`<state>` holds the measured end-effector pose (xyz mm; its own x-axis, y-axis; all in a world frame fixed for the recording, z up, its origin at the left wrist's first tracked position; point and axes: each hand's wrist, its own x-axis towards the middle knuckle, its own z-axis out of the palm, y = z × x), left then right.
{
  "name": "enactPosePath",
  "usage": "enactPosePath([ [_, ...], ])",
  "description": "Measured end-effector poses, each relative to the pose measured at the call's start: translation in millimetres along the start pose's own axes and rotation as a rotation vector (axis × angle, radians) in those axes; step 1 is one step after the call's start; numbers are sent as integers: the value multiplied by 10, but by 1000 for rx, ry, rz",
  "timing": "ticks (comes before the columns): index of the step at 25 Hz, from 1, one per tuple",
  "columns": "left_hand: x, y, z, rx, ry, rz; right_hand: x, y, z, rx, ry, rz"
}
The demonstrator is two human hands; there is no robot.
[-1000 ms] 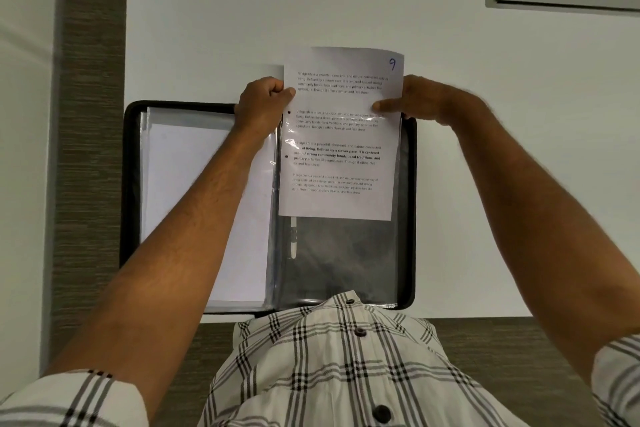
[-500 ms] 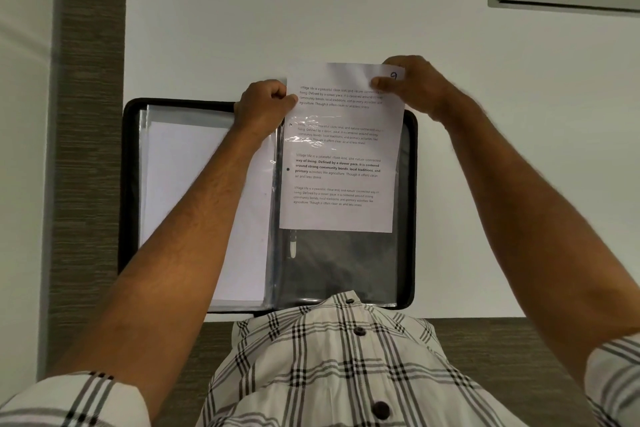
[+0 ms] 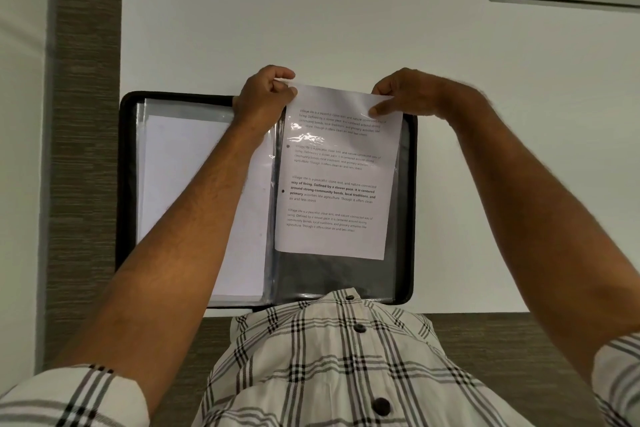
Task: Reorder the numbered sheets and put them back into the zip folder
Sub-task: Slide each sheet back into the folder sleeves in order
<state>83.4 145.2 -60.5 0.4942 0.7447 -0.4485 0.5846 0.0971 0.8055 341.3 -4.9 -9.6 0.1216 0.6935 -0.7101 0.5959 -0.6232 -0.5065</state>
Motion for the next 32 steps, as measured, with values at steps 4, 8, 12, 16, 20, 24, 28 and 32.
enactPosePath([
  [4, -92, 45, -10, -8, -71, 59, -14, -104, 3, -127, -35, 4],
  [8, -120, 11, -16, 93, -60, 82, -43, -150, 147, 61, 190, -139],
  [12, -66, -60, 13, 77, -41, 118, -31, -173, 278, 17, 225, -204],
  [16, -100, -64, 4, 38, -56, 151, -11, -195, 280, -53, 116, -164],
  [20, -112, -77, -23, 141, -84, 200, -16, -277, 299, -94, 25, -128],
  [24, -121, -87, -24, 328, -69, 252, 3, -266, 357, -19, 28, -96],
  [28, -152, -81, -5, 496, -97, 284, -35, -286, 391, -5, 66, -136],
  [32, -171, -84, 23, 539, -79, 303, -9, -328, 442, -58, 35, -80],
])
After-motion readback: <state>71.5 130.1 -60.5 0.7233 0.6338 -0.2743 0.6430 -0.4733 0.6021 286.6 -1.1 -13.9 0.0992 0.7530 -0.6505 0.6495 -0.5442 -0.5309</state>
